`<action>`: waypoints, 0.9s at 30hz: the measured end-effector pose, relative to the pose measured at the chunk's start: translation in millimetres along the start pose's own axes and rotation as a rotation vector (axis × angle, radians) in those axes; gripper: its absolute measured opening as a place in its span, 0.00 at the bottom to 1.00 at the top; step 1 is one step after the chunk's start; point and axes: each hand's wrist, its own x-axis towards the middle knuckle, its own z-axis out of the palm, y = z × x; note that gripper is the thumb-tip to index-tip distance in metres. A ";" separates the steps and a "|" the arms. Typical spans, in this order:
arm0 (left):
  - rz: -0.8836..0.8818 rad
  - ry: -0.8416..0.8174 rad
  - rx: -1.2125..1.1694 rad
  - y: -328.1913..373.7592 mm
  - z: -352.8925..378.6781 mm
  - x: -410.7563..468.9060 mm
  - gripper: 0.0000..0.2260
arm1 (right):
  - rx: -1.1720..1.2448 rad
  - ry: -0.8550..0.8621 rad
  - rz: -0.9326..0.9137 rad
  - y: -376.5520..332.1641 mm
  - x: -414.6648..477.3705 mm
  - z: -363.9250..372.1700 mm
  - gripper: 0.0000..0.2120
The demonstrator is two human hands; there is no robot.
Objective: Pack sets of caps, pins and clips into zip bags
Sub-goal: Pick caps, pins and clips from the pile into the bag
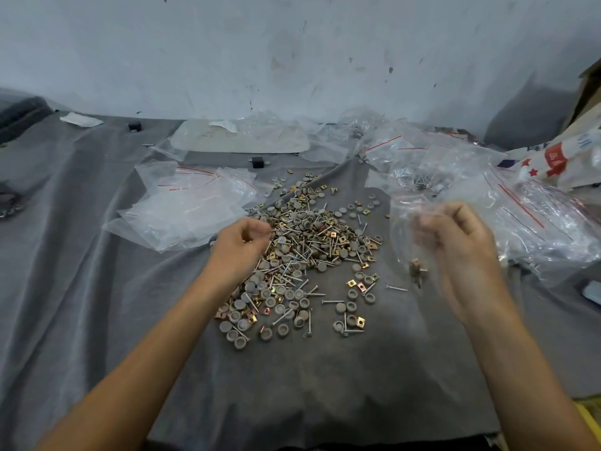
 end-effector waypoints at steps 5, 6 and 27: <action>0.086 0.129 0.429 -27.3 -8.4 12.8 0.05 | -0.383 -0.044 -0.137 24.6 -8.9 -1.9 0.10; 0.122 0.146 0.519 -30.0 -8.4 12.7 0.04 | -0.385 -0.071 -0.124 28.2 -11.4 -2.5 0.10; 0.255 -0.309 0.751 -17.6 4.1 -4.1 0.04 | -0.450 -0.270 -0.085 34.8 -19.8 10.4 0.06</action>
